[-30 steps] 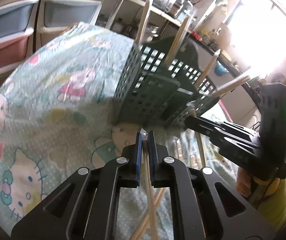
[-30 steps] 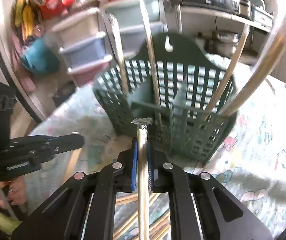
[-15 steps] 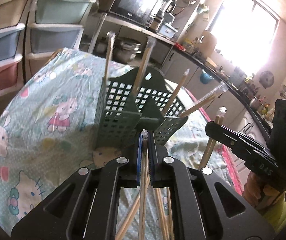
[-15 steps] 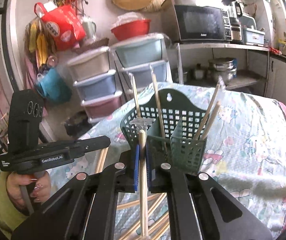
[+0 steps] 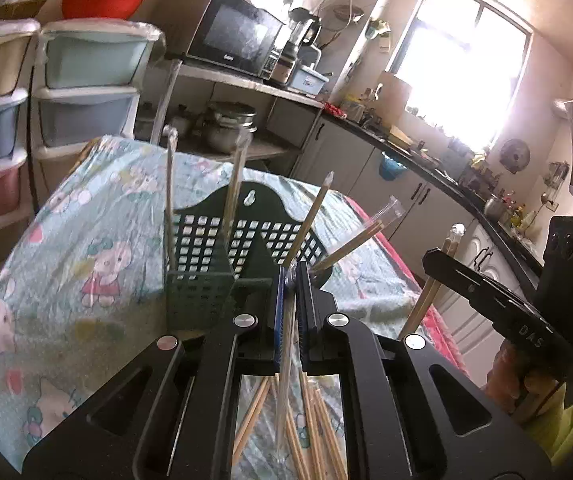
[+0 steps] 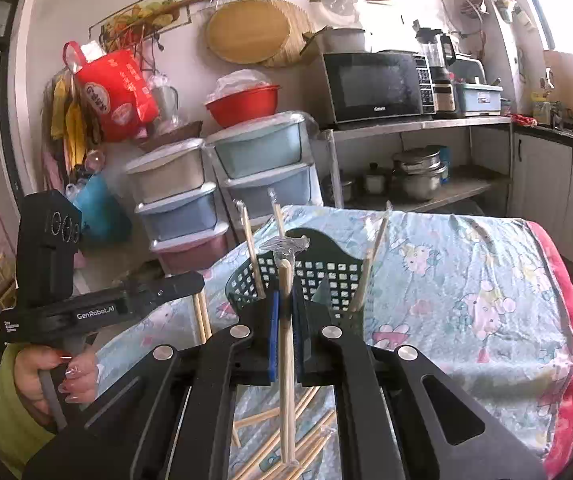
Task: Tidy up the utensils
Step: 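Lift the held chopsticks upright with both grippers and carry them over the caddy, then lower the chopsticks into the caddy compartments and open both grippers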
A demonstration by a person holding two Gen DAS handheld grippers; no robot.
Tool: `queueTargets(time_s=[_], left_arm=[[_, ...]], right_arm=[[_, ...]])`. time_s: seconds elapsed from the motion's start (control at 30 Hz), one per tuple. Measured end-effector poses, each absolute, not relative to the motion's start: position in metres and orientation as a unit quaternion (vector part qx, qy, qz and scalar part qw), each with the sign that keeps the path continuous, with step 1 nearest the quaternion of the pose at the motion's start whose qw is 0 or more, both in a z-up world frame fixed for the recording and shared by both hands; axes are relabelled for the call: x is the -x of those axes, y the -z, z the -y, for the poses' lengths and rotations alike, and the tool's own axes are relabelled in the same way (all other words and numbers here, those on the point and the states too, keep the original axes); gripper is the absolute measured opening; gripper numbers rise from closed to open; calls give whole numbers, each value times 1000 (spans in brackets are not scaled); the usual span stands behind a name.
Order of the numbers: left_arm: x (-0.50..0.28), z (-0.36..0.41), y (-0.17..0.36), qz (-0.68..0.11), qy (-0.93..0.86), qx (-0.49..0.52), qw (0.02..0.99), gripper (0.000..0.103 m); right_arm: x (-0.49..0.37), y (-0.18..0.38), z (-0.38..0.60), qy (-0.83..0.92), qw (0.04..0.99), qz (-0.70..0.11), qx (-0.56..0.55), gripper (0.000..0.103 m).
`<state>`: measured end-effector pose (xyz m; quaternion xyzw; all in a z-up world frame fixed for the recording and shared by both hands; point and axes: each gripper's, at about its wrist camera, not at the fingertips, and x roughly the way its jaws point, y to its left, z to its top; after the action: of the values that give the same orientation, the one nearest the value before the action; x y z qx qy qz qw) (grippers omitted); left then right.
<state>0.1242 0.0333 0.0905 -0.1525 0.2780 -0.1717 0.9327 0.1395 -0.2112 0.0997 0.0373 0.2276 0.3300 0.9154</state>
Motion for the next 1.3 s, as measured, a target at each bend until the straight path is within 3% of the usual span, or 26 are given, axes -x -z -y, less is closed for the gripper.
queueTargets(time_s=[1.3], left_arm=[[-145, -42, -218, -135, 154, 98, 974, 3]], right_arm=[[-187, -180, 189, -325, 934, -129, -69, 6]])
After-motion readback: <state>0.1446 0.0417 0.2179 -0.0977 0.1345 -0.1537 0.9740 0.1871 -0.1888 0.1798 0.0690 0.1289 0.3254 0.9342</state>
